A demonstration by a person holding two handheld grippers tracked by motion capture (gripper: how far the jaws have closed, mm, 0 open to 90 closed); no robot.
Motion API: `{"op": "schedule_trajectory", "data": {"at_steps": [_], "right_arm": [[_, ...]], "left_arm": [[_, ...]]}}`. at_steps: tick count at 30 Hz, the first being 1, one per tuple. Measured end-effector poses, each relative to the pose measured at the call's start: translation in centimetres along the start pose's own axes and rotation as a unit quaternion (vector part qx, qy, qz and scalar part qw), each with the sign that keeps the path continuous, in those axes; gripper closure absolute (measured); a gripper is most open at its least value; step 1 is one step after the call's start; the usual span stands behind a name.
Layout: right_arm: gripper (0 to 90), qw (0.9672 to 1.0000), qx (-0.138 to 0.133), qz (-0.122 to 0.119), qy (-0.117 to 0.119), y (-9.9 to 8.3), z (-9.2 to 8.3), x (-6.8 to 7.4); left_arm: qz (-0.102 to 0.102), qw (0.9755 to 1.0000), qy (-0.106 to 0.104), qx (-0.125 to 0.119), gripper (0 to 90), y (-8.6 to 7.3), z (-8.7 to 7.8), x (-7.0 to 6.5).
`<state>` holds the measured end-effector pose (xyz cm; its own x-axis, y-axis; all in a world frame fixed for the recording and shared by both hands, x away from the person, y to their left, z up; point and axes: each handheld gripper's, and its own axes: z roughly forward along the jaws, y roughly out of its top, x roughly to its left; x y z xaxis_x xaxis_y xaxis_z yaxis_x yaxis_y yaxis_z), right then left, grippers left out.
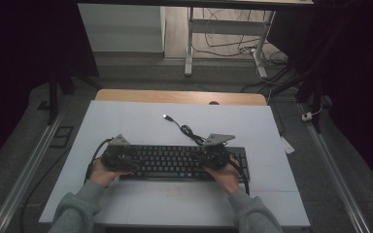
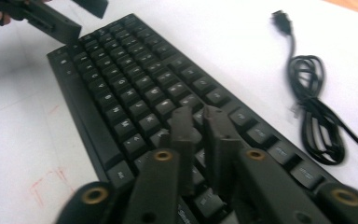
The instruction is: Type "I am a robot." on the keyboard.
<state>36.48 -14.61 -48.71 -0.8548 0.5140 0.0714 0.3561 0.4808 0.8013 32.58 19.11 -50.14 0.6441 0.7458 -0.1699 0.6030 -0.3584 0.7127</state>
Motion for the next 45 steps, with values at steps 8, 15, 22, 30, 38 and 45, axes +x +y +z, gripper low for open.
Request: {"op": "schedule_trajectory", "data": {"at_steps": [8, 15, 22, 30, 38, 45], "right_arm": [[90.0, 0.9998, 0.012, -0.010, 0.014, 1.0, 1.8, 0.6], [90.0, 0.9993, 0.033, -0.014, 0.010, 0.8, 3.9, 0.7], [90.0, 0.9991, 0.039, -0.013, 0.008, 0.8, 4.9, 0.8], [89.9, 0.9992, 0.038, -0.010, 0.003, 0.6, 5.3, 0.7], [89.9, 0.9992, 0.039, -0.012, -0.001, 0.5, 5.5, 0.5], [89.9, 0.9991, 0.041, -0.011, 0.000, 0.4, 5.5, 0.5]], "left_arm": [[0.001, 1.0000, 0.000, 0.002, 32.6, 0.0, 0.0, -0.1], [0.001, 1.0000, 0.000, 0.002, 32.5, -0.1, 0.0, 0.0], [0.003, 1.0000, 0.000, 0.003, 32.3, -0.1, 0.0, -0.1], [0.004, 1.0000, 0.000, 0.003, 32.3, -0.1, 0.0, -0.1], [0.006, 1.0000, 0.000, 0.005, 32.2, -0.1, 0.1, -0.1], [0.006, 1.0000, 0.001, 0.005, 32.2, -0.1, 0.0, 0.0]]}}
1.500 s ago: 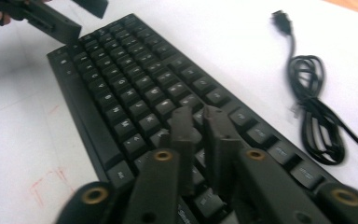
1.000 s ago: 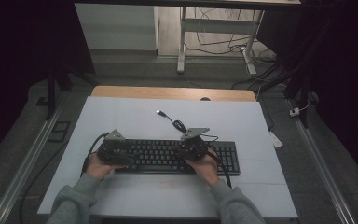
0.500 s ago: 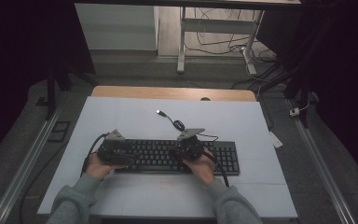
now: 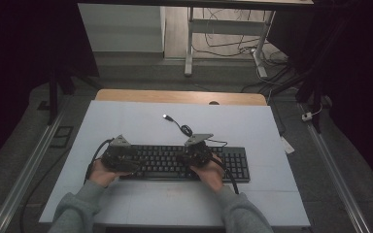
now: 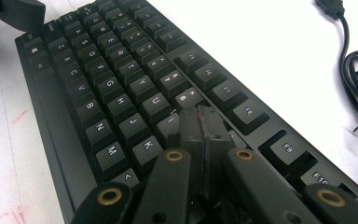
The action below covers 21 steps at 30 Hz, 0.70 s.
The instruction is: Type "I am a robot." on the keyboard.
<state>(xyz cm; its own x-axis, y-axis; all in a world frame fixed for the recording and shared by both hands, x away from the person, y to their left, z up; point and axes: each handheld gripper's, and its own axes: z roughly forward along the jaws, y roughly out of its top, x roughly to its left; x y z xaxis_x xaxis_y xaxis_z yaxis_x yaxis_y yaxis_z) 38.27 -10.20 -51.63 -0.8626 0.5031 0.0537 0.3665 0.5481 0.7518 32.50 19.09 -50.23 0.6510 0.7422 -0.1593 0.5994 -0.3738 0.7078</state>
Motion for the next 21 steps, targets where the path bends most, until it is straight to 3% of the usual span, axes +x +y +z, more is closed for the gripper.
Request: {"op": "schedule_trajectory", "data": {"at_steps": [7, 11, 15, 21], "right_arm": [[90.0, 1.0000, 0.001, 0.000, 0.000, -0.1, 0.1, 0.0], [90.0, 0.9997, 0.008, -0.017, -0.013, -0.1, 0.3, 0.4], [90.0, 0.9997, 0.006, -0.017, -0.014, 0.0, 0.1, 0.4], [90.0, 0.9996, -0.017, -0.015, -0.015, 0.3, -0.8, 0.4]], "left_arm": [[0.001, 1.0000, 0.001, 0.002, 32.1, 0.0, 0.0, 0.0], [0.001, 1.0000, 0.001, 0.000, 32.1, 0.0, 0.0, 0.0], [0.001, 1.0000, 0.002, -0.001, 32.1, 0.0, -0.1, 0.0], [-0.001, 1.0000, 0.003, -0.003, 32.1, -0.1, -0.1, 0.1]]}}
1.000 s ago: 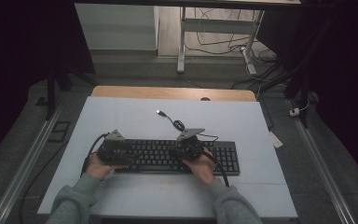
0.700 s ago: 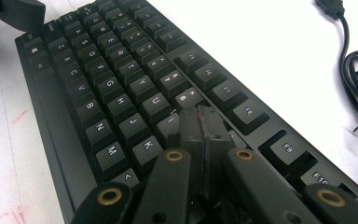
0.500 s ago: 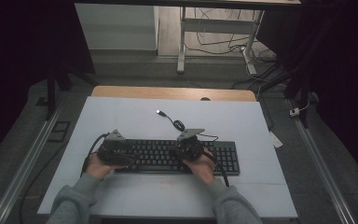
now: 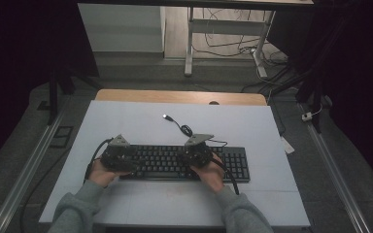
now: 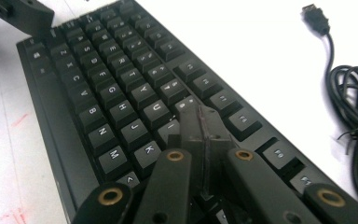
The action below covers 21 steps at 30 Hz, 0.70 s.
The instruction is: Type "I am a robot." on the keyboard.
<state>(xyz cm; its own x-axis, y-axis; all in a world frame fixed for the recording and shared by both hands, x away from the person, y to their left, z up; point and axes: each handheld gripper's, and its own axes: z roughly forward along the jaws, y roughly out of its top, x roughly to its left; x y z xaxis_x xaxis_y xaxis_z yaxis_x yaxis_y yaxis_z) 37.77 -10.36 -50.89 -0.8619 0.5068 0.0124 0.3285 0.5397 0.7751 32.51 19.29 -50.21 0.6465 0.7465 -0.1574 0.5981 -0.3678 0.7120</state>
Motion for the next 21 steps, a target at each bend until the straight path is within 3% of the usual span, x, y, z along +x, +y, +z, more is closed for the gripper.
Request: {"op": "schedule_trajectory", "data": {"at_steps": [6, 21], "right_arm": [[90.0, 0.9998, -0.015, 0.011, 0.001, 0.0, -0.9, -0.3], [90.0, 0.9997, -0.020, 0.017, -0.004, -1.0, -2.7, -0.7]], "left_arm": [[0.000, 1.0000, 0.000, -0.002, 32.1, 0.0, -0.1, 0.0], [0.001, 1.0000, 0.002, -0.003, 32.1, 0.0, -0.2, 0.1]]}}
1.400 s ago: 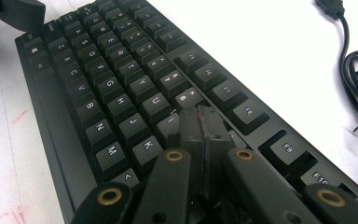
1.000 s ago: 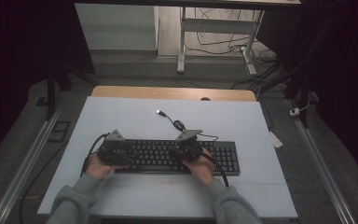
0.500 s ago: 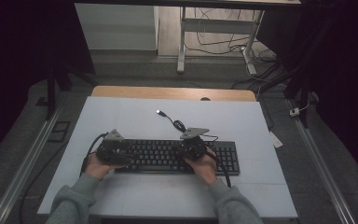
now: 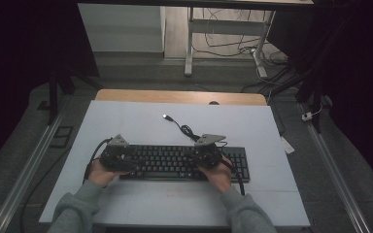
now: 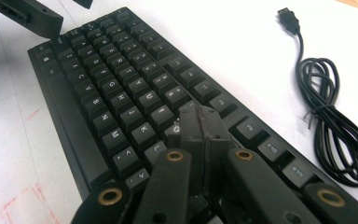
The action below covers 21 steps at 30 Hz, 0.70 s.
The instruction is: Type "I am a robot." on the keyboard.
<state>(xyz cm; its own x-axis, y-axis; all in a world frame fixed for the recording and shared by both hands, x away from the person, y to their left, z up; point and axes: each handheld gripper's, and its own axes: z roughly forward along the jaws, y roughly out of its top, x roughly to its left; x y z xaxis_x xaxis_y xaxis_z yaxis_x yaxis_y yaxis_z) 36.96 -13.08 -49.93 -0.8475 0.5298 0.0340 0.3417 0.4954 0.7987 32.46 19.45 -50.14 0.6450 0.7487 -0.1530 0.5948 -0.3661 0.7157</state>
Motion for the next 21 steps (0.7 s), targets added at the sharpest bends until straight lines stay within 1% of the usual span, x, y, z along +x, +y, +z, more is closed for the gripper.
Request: {"op": "schedule_trajectory", "data": {"at_steps": [9, 11, 13, 16, 18, 21], "right_arm": [[89.8, 1.0000, -0.001, 0.004, -0.008, -1.0, -1.8, -0.5], [88.2, 0.9999, -0.001, 0.008, -0.008, -1.2, -2.0, -0.6], [83.0, 0.9999, 0.001, 0.007, -0.010, -1.5, -2.3, -0.7], [70.8, 0.9998, -0.001, 0.010, -0.015, -1.8, -2.6, -0.8], [64.5, 0.9998, -0.005, 0.011, -0.015, -1.9, -2.9, -0.9], [58.5, 0.9997, -0.009, 0.014, -0.015, -2.1, -3.3, -1.0]], "left_arm": [[-0.002, 1.0000, 0.002, -0.001, 32.0, 0.0, -0.1, 0.1], [-0.002, 1.0000, 0.002, -0.003, 32.1, 0.0, -0.2, 0.1], [-0.002, 1.0000, 0.002, -0.003, 32.1, 0.0, -0.2, 0.1], [-0.003, 1.0000, 0.003, -0.004, 32.0, -0.1, -0.2, 0.2], [-0.005, 1.0000, 0.003, -0.006, 32.0, -0.1, -0.2, 0.2], [-0.004, 1.0000, 0.004, -0.004, 32.0, -0.1, -0.2, 0.3]]}}
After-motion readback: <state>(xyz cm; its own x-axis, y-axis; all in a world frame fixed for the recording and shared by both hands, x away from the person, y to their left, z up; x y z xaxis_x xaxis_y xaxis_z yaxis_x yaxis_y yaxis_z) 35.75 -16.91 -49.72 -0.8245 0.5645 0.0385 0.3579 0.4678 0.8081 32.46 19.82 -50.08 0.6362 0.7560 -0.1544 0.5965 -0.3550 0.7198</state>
